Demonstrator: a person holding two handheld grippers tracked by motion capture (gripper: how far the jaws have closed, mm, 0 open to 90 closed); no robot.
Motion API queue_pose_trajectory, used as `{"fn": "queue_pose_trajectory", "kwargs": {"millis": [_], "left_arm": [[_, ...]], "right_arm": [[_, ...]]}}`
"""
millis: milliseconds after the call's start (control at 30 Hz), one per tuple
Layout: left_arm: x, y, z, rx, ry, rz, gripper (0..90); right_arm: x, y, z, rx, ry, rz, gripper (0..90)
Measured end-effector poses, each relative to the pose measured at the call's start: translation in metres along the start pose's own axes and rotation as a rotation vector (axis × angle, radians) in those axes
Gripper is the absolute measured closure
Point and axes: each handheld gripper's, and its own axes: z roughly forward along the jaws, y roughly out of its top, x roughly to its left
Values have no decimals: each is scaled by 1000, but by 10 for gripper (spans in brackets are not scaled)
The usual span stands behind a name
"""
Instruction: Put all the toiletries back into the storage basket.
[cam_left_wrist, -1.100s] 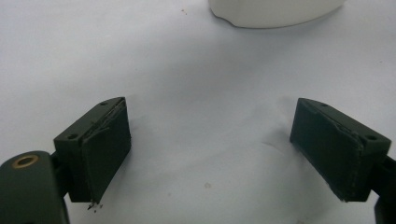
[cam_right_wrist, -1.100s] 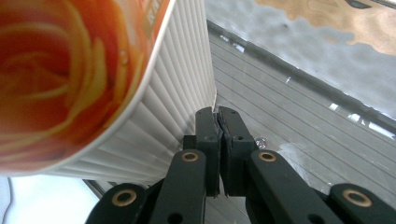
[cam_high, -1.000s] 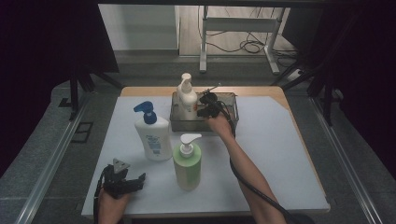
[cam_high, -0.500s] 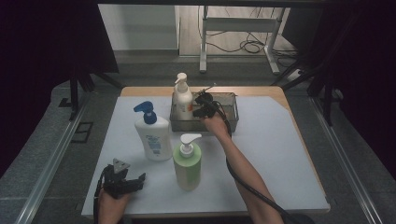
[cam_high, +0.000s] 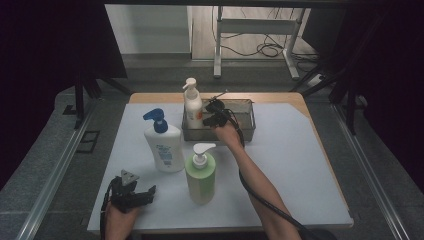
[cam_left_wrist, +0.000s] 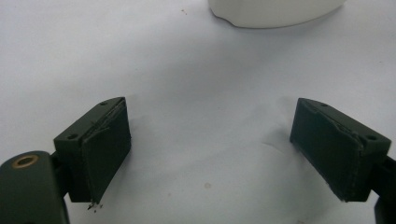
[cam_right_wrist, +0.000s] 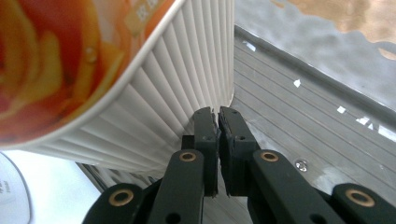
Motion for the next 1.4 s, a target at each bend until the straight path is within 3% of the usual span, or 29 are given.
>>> {"fn": "queue_pose_trajectory", "kwargs": {"millis": [567,767,833,1400], "left_arm": [[0,0,0,0,0,0,120],[0,0,0,0,0,-1,120],[0,0,0,1,0,0,120],[0,0,0,0,0,-2,119]], "right_arm": [[10,3,3,1,-6,-14,865],[13,6,1,-8,20,-18,873],[16,7,0,-7,5,-29,880],[18,4,-3,-26,18,-22,880]]}}
